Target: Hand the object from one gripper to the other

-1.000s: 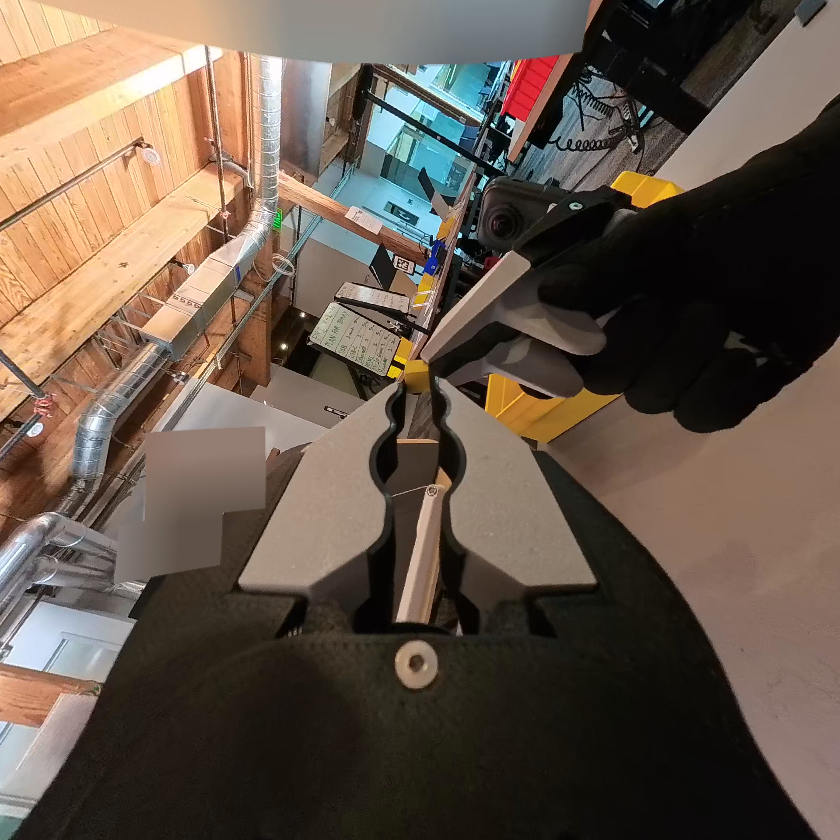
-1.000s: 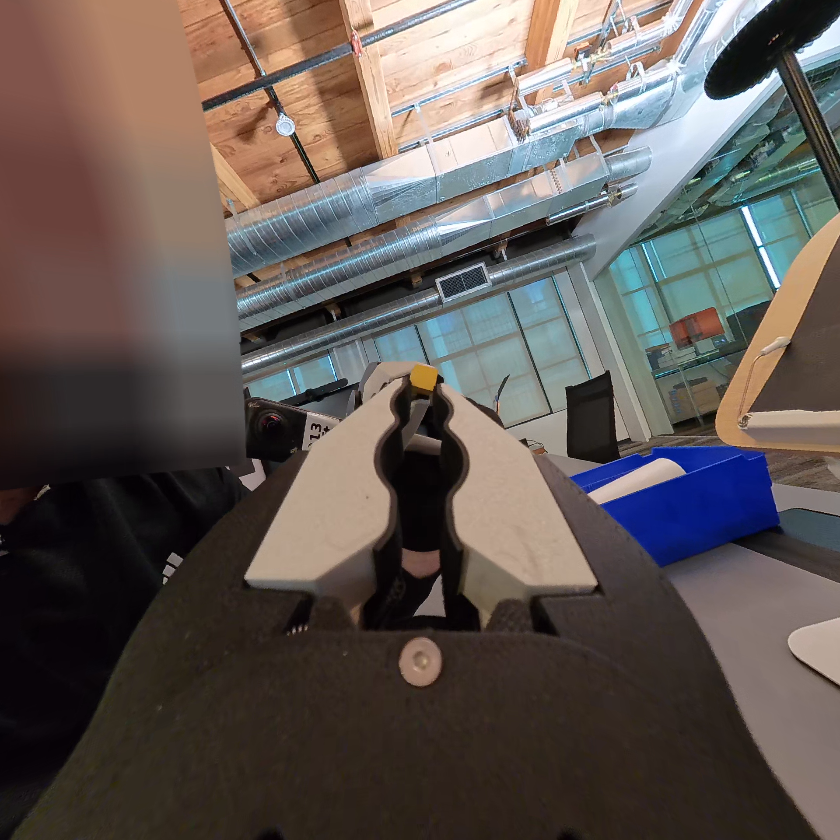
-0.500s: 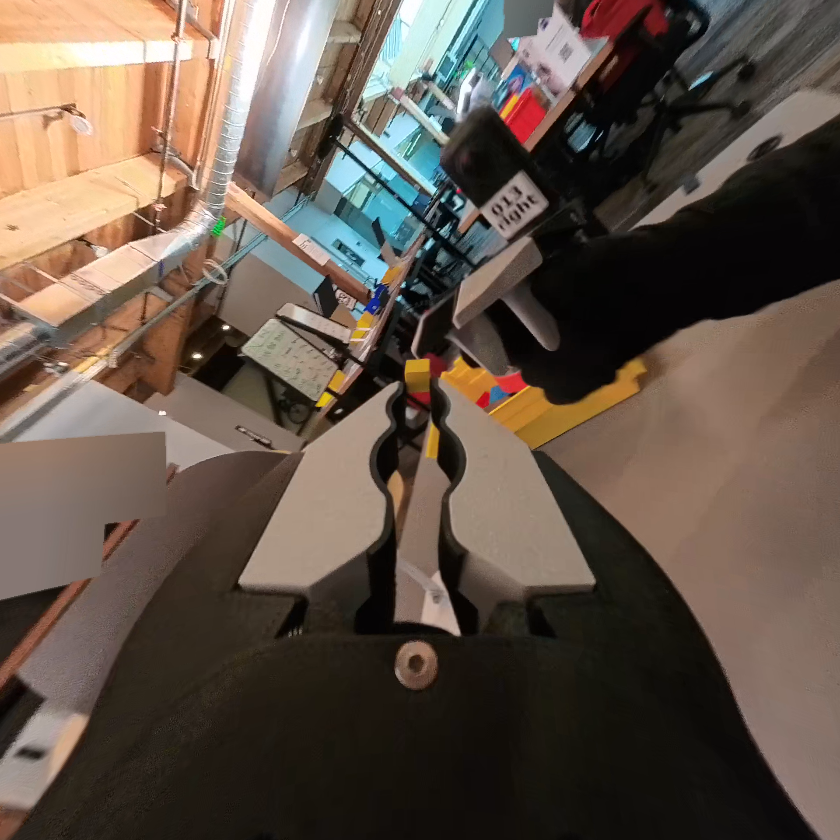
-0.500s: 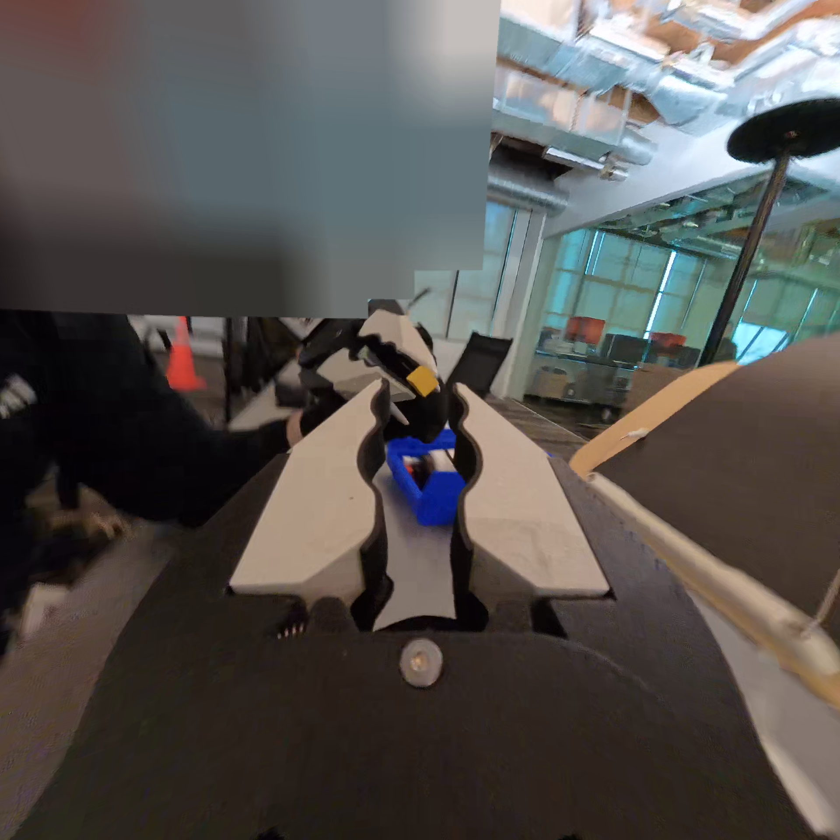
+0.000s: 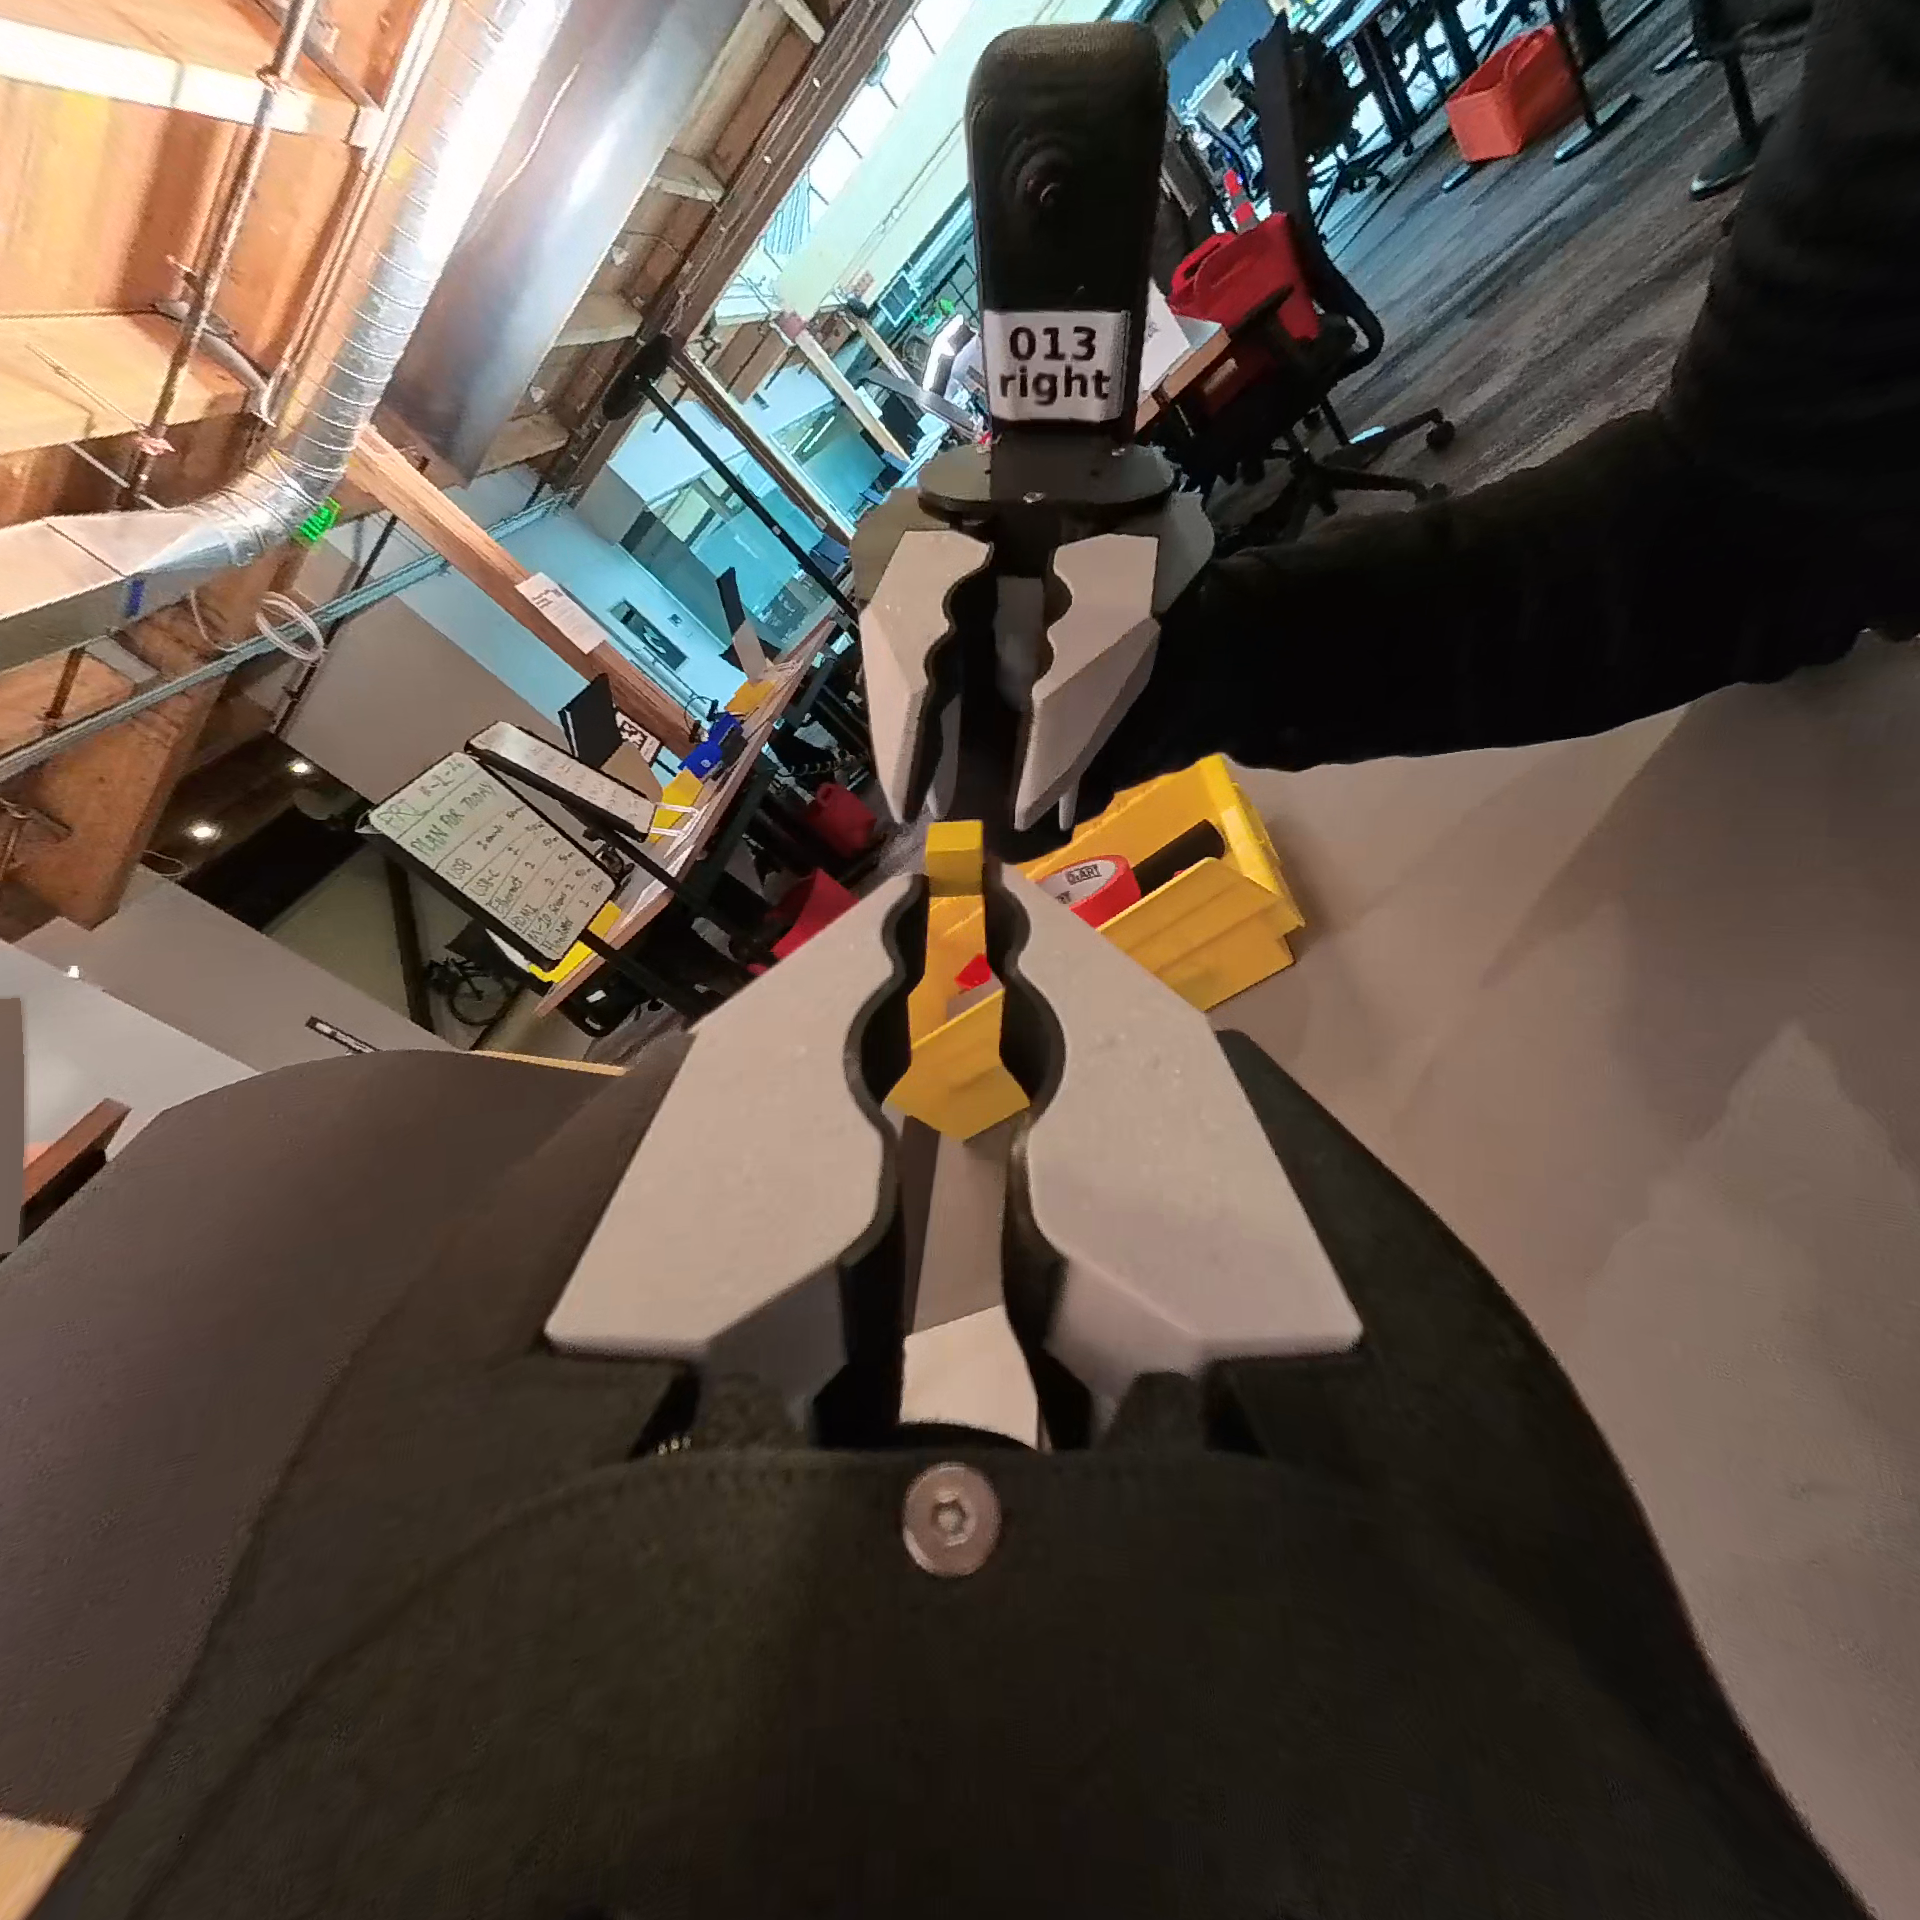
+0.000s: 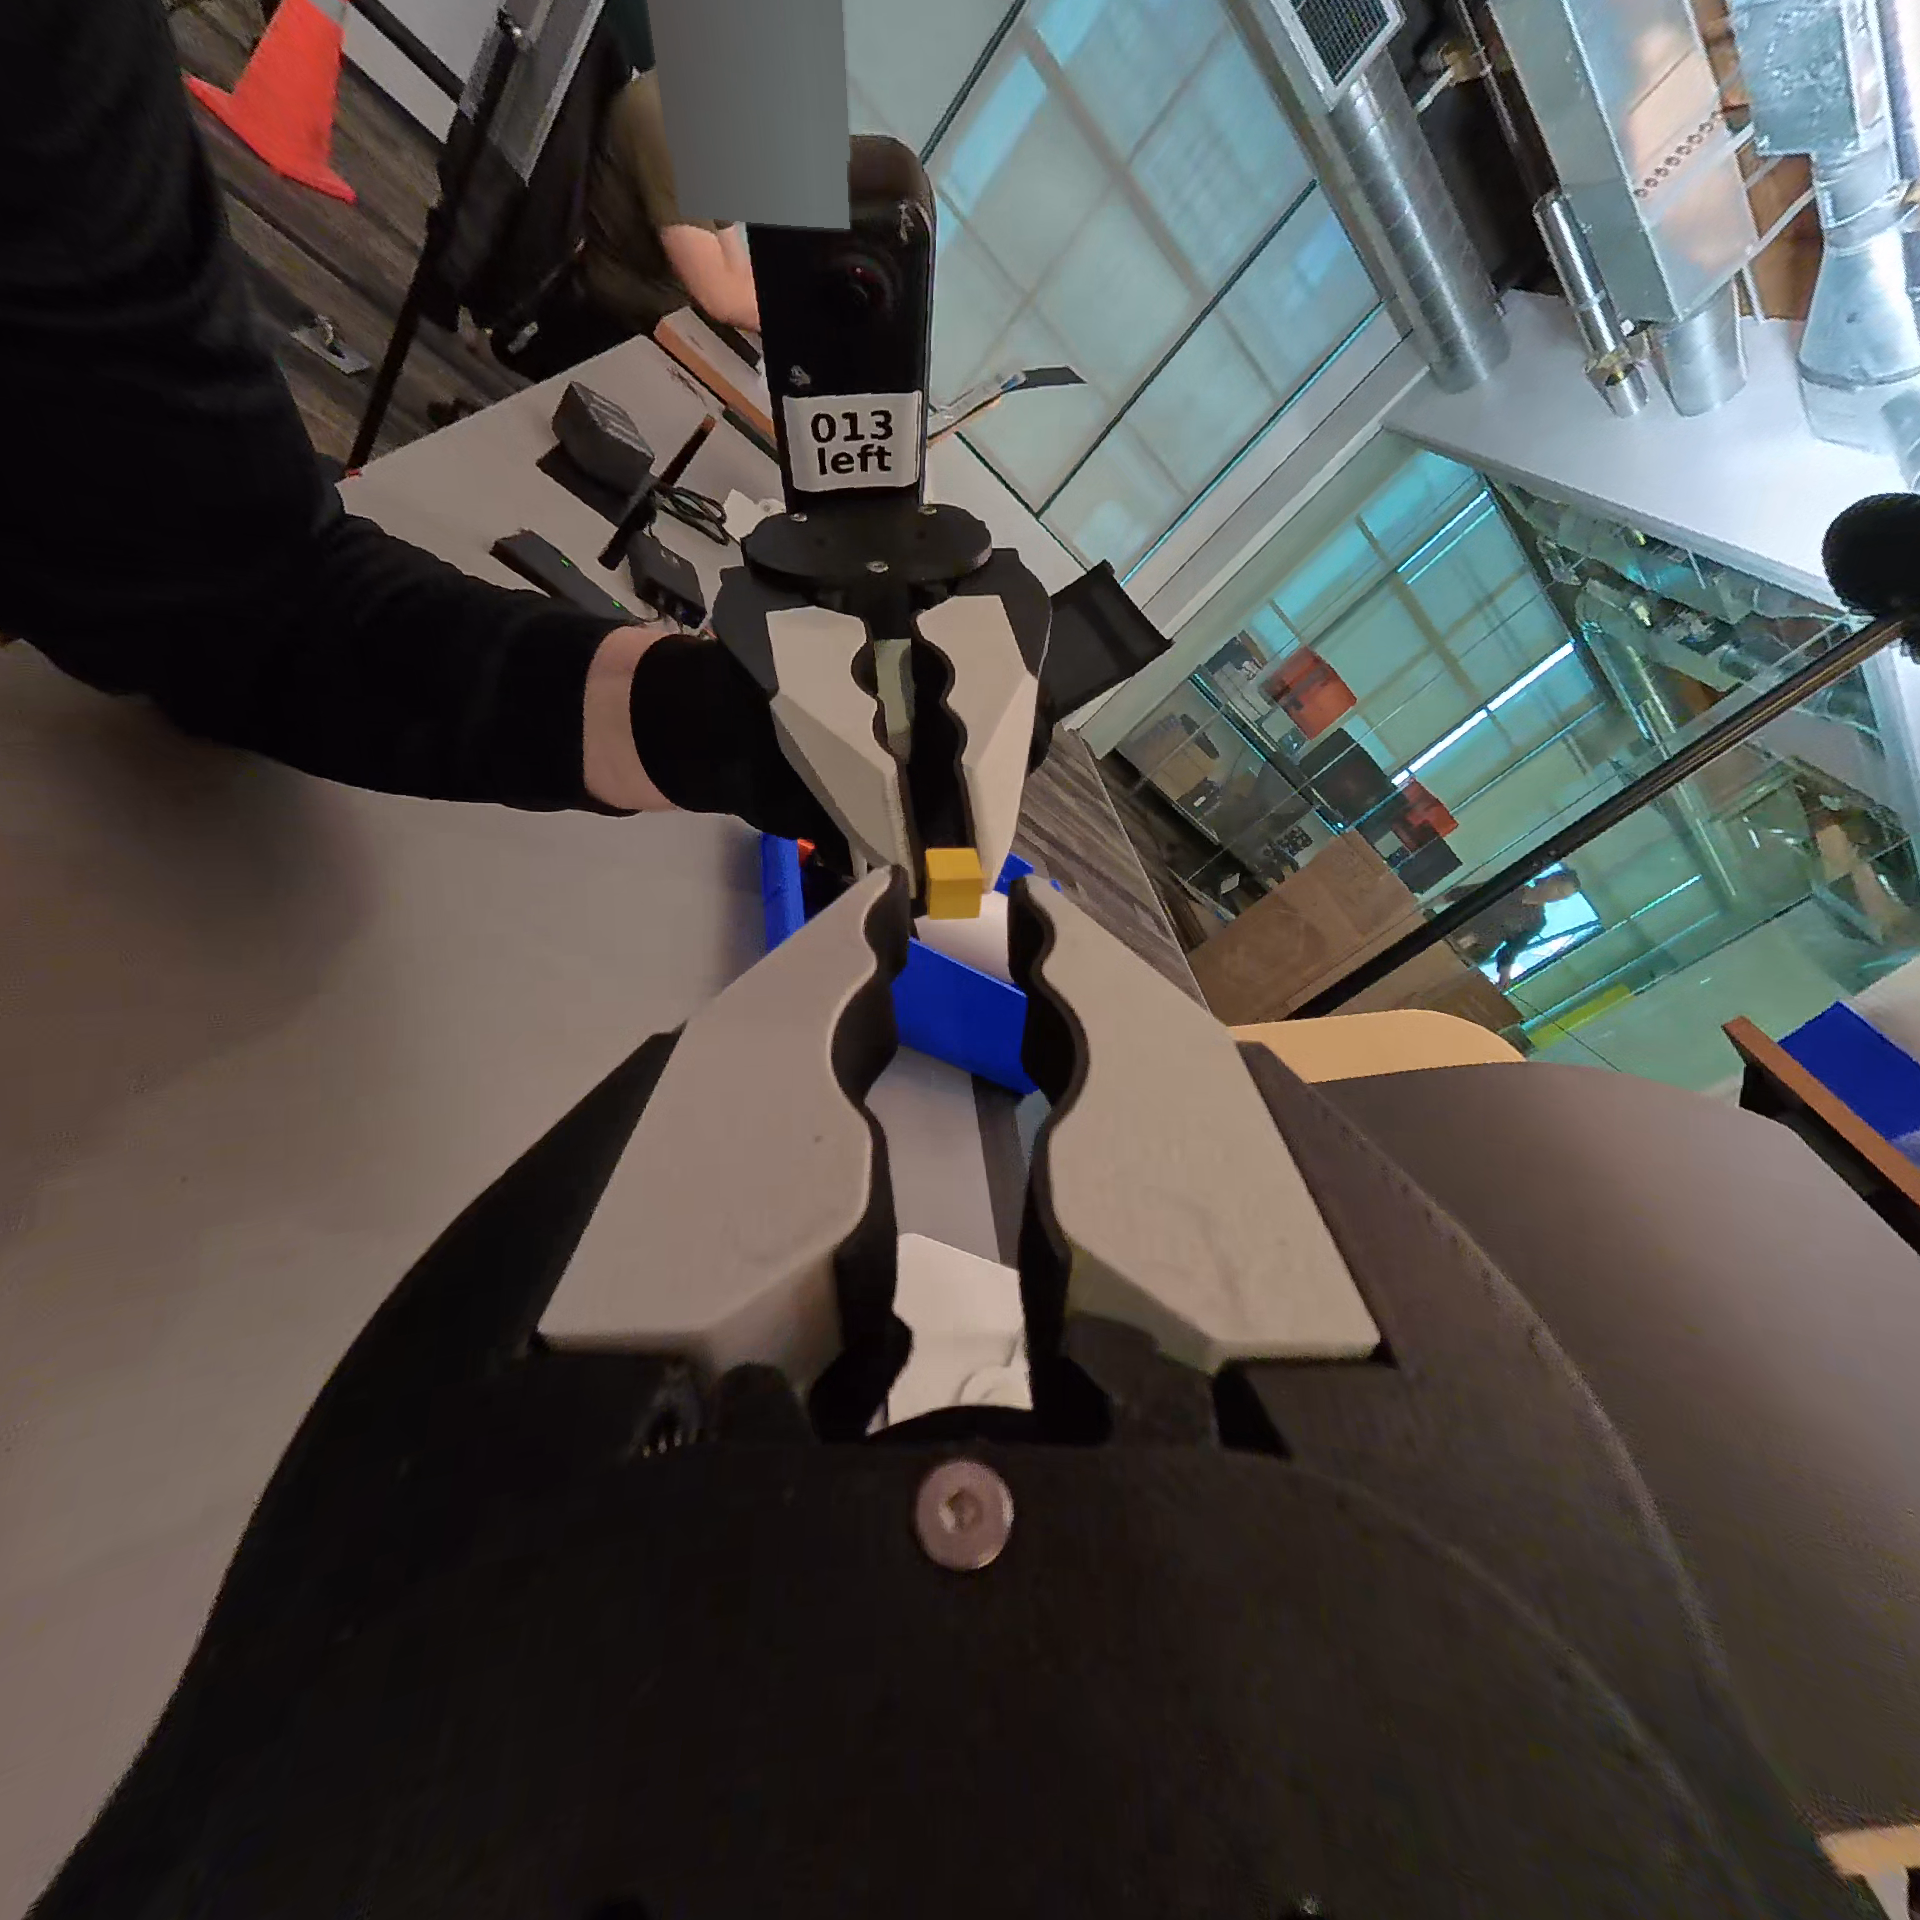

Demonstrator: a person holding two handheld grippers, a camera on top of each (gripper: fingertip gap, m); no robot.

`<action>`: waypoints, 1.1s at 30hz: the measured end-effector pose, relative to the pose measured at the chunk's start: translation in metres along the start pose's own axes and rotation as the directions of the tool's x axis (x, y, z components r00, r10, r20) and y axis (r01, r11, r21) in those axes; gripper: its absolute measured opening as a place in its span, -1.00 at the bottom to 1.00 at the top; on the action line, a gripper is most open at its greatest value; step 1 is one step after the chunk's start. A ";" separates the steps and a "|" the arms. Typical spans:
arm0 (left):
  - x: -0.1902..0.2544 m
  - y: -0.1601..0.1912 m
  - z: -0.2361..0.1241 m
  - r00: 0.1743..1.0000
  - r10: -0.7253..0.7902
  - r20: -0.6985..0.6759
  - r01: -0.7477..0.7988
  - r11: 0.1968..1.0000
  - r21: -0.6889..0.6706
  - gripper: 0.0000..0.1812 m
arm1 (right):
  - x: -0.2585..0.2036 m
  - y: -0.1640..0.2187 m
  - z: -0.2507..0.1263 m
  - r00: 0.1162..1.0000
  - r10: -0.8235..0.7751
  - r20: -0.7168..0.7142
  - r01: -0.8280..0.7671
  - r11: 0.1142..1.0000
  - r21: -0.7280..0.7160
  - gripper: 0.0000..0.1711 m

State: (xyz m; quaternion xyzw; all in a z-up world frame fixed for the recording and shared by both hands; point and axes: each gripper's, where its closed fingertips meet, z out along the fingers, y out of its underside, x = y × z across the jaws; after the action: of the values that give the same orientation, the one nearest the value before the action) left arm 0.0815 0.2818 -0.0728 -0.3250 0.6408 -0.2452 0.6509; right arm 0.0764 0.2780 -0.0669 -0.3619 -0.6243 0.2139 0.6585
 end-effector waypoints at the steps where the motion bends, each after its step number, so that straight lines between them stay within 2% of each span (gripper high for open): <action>1: 0.001 0.000 0.001 1.000 0.000 -0.005 0.000 1.000 -0.001 -0.91 | 0.000 0.000 0.001 1.000 0.002 0.001 -0.002 1.000 0.001 -0.81; 8: 0.006 0.000 0.002 1.000 0.000 -0.029 0.000 1.000 -0.002 -0.91 | -0.007 0.004 0.005 1.000 -0.005 0.026 0.005 1.000 -0.011 -0.91; 14: 0.006 -0.001 0.002 1.000 -0.006 -0.029 0.006 1.000 0.004 -0.90 | -0.006 0.004 0.005 1.000 -0.005 0.021 0.005 1.000 -0.005 -0.91; 15: 0.004 0.000 0.002 1.000 -0.003 -0.019 0.004 1.000 0.002 -0.90 | -0.003 0.003 0.004 1.000 0.010 0.011 -0.010 1.000 0.000 -0.91; 17: -0.001 0.002 0.001 1.000 0.021 0.020 -0.020 1.000 -0.011 -0.89 | 0.008 0.003 0.000 0.990 0.138 -0.010 -0.138 0.990 0.035 -0.91; 19: -0.006 0.004 0.001 0.994 0.078 0.073 -0.074 0.996 -0.050 -0.86 | 0.018 0.005 -0.007 0.939 0.345 0.013 -0.344 0.932 0.114 -0.92; 21: -0.007 0.004 0.003 0.982 0.151 0.109 -0.141 0.986 -0.093 -0.82 | 0.023 0.010 -0.014 0.842 0.531 0.092 -0.538 0.821 0.192 -0.91; 24: -0.011 0.008 0.007 0.941 0.293 0.169 -0.261 0.946 -0.191 -0.77 | 0.021 0.019 -0.022 0.697 0.686 0.209 -0.717 0.662 0.218 -0.91; 27: -0.005 0.012 0.016 0.911 0.378 0.164 -0.333 0.909 -0.250 -0.76 | 0.010 0.028 -0.018 0.621 0.737 0.266 -0.783 0.599 0.168 -0.91; 33: 0.004 0.019 0.025 0.918 0.375 0.126 -0.336 0.908 -0.252 -0.78 | -0.006 0.032 -0.012 0.569 0.756 0.324 -0.815 0.572 0.097 -0.91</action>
State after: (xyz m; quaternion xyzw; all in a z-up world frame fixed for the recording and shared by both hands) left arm 0.1045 0.2941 -0.0905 -0.2941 0.6544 -0.0188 0.6964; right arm 0.0927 0.2918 -0.0942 -0.4923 -0.4423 0.6012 0.4478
